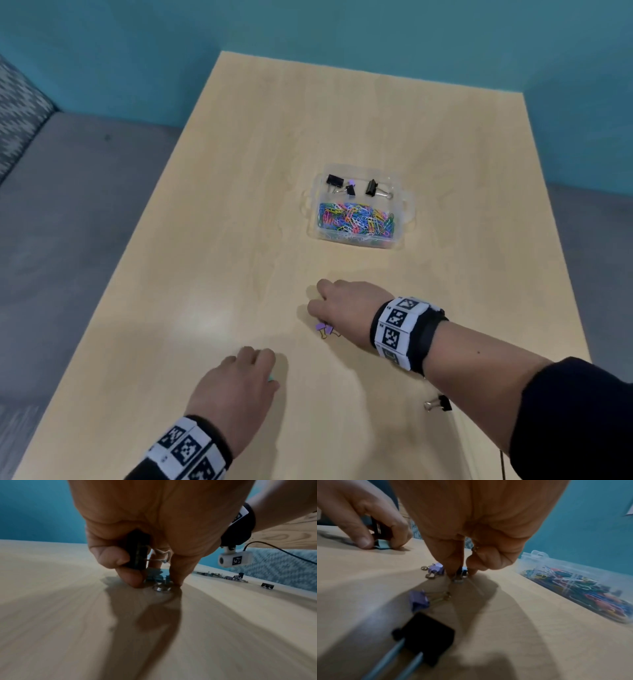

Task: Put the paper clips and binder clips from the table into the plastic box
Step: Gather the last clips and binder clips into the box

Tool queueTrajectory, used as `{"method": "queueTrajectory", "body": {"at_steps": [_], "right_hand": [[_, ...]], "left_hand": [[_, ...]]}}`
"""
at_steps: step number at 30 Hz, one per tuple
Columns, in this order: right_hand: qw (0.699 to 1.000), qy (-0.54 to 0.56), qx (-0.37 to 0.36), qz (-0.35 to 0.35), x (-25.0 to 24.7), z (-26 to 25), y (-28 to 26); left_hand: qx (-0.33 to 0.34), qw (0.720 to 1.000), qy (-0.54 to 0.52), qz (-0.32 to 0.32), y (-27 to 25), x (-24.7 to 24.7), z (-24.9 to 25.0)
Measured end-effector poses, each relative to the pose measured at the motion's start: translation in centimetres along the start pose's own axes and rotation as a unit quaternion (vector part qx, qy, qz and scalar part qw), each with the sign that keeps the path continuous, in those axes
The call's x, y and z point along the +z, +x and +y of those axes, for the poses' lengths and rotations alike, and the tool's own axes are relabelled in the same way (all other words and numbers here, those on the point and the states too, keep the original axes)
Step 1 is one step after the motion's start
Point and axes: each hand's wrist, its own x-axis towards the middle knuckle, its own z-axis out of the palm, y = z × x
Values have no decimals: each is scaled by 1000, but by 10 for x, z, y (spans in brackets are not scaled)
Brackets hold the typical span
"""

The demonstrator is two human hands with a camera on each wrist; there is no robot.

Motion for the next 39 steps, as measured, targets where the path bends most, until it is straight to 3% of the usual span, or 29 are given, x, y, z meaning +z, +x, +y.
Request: {"method": "queueTrajectory", "body": {"at_steps": [4, 5, 6, 7, 8, 10, 11, 12, 13, 16, 17, 19, 21, 25, 26, 27, 30, 32, 33, 35, 37, 39], "right_hand": [[992, 100, 44, 55, 2, 11, 1], [977, 173, 84, 92, -2, 19, -1], [943, 274, 134, 137, -8, 30, -2], [879, 398, 180, 190, -17, 44, -3], [781, 533, 215, 243, -27, 61, -5], [531, 754, 239, 302, -46, 97, -8], [423, 820, 229, 312, -54, 112, -7], [363, 846, 226, 318, -59, 125, -3], [354, 844, 241, 324, -64, 135, 2], [413, 791, 300, 337, -76, 152, 22], [423, 788, 304, 329, -78, 157, 28], [470, 768, 309, 306, -79, 166, 33], [515, 746, 315, 282, -77, 170, 30], [563, 704, 309, 304, -72, 155, -1], [597, 670, 310, 315, -67, 147, -11], [650, 614, 308, 324, -59, 136, -22], [843, 389, 271, 253, -25, 94, -52], [926, 266, 220, 151, 1, 63, -67], [951, 209, 198, 114, 14, 49, -73], [973, 120, 177, 83, 36, 26, -77], [976, 88, 187, 66, 48, 10, -78], [973, 75, 199, 91, 58, 0, -76]], "left_hand": [[-34, 996, -81, -14, 24, -24, 4], [-42, 991, -124, 4, 36, -34, 3], [-50, 982, -181, 23, 51, -46, 2], [-57, 966, -248, 37, 68, -61, 3], [-61, 944, -320, 50, 89, -76, 4], [-62, 889, -448, 67, 132, -110, 14], [-60, 864, -495, 72, 154, -125, 21], [-58, 846, -525, 74, 177, -137, 28], [-54, 837, -539, 77, 199, -148, 35], [-45, 856, -508, 88, 248, -168, 61], [-41, 866, -489, 95, 258, -171, 69], [-25, 881, -461, 100, 269, -172, 81], [-13, 888, -450, 91, 269, -170, 83], [9, 908, -394, 139, 238, -158, 62], [18, 914, -376, 149, 223, -152, 56], [26, 925, -350, 145, 204, -143, 50], [48, 973, -223, 46, 150, -105, 40], [71, 985, -154, -22, 119, -76, 36], [82, 987, -133, -38, 106, -63, 35], [101, 989, -104, -38, 90, -42, 36], [124, 989, -74, -15, 82, -29, 43], [135, 989, -54, 5, 80, -23, 51]]}}
